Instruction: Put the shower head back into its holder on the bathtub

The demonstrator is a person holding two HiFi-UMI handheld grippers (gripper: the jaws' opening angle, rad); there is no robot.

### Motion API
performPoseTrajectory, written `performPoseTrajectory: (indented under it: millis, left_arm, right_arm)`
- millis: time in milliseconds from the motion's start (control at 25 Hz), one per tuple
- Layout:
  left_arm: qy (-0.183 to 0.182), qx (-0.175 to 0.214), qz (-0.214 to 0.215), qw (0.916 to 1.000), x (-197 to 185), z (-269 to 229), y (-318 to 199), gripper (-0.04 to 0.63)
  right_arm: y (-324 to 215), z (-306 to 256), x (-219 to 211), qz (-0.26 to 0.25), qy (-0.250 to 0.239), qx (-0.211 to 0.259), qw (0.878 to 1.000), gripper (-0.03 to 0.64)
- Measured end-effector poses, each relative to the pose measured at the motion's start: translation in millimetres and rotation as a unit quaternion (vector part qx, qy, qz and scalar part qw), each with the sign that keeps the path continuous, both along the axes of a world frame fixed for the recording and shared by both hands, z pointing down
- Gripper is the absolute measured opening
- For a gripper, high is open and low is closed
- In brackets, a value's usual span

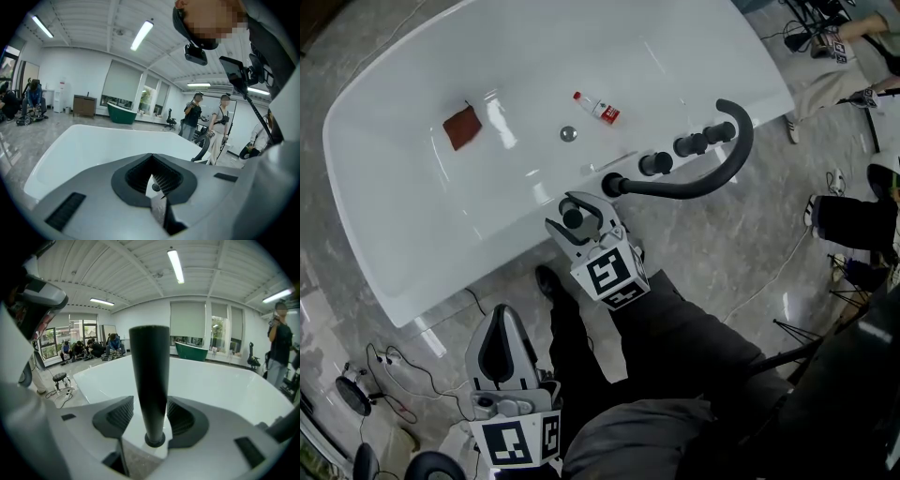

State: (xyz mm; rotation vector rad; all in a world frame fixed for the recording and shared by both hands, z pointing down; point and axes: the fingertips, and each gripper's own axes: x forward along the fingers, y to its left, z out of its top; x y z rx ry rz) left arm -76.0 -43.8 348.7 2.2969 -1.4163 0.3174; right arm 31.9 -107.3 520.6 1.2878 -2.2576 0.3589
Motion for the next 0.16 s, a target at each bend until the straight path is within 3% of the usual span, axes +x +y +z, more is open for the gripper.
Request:
performPoseTrajectory:
  millis: [160]
  left_arm:
    - [0.000, 0.000, 0.000, 1.0000, -1.6, -0.5, 1.2, 0.003]
  right_arm:
    - [1.5, -0.7, -0.6, 0.001, 0.002, 0.001, 1.000, 0.227]
